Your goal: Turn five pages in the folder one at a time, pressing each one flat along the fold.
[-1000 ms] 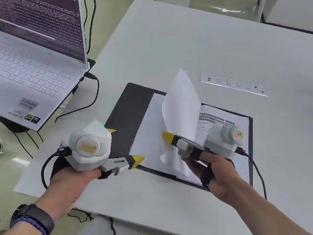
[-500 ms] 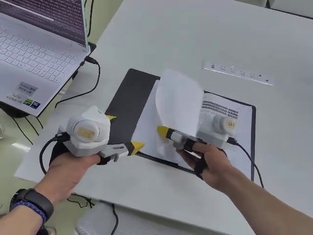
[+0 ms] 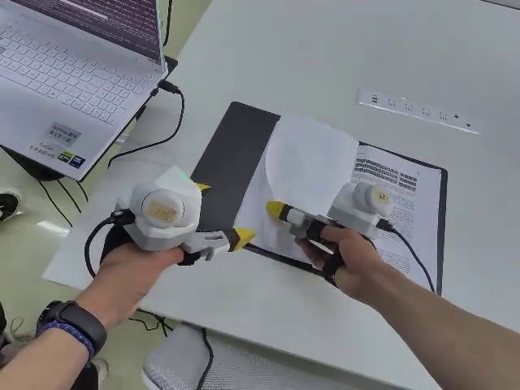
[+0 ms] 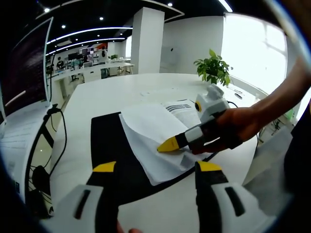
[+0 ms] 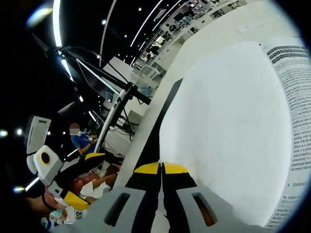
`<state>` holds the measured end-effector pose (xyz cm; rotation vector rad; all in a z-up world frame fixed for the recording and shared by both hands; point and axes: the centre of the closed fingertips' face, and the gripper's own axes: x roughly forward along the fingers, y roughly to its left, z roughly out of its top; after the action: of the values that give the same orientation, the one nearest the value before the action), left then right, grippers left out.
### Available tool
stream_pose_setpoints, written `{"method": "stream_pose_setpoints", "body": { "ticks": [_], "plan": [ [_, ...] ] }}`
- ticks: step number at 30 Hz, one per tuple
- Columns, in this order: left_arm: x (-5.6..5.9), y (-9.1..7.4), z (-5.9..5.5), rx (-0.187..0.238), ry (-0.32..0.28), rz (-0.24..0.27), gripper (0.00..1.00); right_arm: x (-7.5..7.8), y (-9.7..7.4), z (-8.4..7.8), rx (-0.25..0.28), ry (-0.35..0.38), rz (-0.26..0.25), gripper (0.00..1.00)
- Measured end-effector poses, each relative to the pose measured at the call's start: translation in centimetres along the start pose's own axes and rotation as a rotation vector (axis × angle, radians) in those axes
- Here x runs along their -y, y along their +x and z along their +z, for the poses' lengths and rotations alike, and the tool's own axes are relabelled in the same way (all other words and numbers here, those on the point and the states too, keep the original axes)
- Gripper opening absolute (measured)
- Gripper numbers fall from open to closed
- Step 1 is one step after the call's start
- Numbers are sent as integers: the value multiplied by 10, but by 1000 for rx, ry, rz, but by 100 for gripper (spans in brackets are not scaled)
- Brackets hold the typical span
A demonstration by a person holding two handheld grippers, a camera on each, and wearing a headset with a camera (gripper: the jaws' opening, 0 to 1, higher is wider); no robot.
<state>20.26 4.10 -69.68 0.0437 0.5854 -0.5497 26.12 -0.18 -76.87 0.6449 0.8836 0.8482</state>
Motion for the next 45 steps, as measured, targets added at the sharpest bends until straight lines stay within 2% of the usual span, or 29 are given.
{"method": "stream_pose_setpoints", "body": {
  "ticks": [2, 6, 10, 14, 17, 19, 25, 33, 38, 42, 45],
  "plan": [
    [1, 1, 1, 0, 4, -4, 63, -3, 1, -1, -4, 5, -3, 0],
    [2, 2, 0, -10, 19, -11, 63, 6, 8, -3, -16, 18, -19, 0],
    [-1, 1, 0, -8, 10, -3, 63, 8, 11, -11, -46, -12, -28, 3],
    [0, 0, -2, -15, 11, -3, 63, 11, 14, -14, -49, -11, -37, 5],
    [-1, -2, -3, -14, 6, -1, 63, 4, 15, -15, -47, -16, -14, 13],
    [-3, -3, -5, -16, 3, 1, 63, -1, 14, -17, -44, -37, -3, 17],
    [-2, -4, -9, -27, 6, -3, 62, -9, 14, -17, -26, -36, 22, 28],
    [5, 6, -11, -32, -27, -14, 57, -27, 9, -14, -4, -47, 68, 48],
    [6, 11, -15, -44, -54, -13, 54, -27, 3, -9, 27, -62, 64, 51],
    [4, 14, -17, -62, -35, -13, 53, -30, -3, -2, 36, -93, 68, 52],
    [2, 16, -14, -60, -25, -7, 51, -31, -12, 6, 43, -138, 63, 51]
  ]
}}
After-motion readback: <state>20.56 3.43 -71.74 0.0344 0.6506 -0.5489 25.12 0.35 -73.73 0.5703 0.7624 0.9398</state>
